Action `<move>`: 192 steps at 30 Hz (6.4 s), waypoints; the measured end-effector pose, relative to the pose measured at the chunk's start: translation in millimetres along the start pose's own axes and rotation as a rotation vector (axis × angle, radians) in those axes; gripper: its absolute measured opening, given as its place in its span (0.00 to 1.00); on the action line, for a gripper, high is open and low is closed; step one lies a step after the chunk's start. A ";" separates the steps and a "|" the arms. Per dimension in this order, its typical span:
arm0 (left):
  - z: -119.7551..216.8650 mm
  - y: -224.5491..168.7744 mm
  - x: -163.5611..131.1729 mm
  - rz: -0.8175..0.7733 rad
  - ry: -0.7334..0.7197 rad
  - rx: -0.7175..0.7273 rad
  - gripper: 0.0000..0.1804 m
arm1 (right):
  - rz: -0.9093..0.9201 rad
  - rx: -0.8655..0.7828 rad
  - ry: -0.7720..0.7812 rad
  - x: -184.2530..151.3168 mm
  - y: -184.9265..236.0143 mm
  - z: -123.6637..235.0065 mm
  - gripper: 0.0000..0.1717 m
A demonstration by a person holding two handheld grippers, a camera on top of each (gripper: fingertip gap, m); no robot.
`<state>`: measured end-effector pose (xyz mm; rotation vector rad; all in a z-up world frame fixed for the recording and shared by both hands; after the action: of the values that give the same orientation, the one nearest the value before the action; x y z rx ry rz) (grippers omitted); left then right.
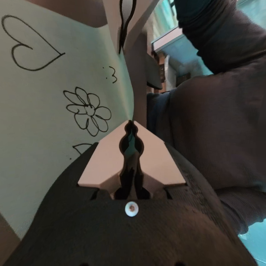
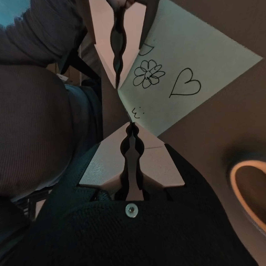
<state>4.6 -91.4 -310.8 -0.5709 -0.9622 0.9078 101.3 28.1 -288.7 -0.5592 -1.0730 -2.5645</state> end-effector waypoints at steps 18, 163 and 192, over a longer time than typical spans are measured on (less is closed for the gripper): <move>4.6 -1.6 -5.2 -0.015 -0.018 0.014 0.00 | 0.392 -0.113 0.203 3.0 0.0 -1.5 0.00; 36.4 -5.2 -30.6 -0.111 -0.397 0.845 0.00 | 0.286 -0.416 -0.226 -2.2 -16.2 -1.8 0.00; 15.4 -47.9 -13.2 -0.855 -0.125 1.192 0.30 | 0.209 -0.424 -0.271 -21.6 -19.7 14.8 0.00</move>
<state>6.4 -127.1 -273.0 0.8686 -0.5190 0.5705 115.5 54.9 -301.2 -1.0870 -0.4983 -2.5810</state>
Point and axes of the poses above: each gripper's, where its closed fingertips meet, z back along the fingers, x out of its top, y = z × x across the jaws, the point moved 7 cm from there along z, back along the fingers, and after that the axes turned 3 degrees about -z, right-handed, at the moved point
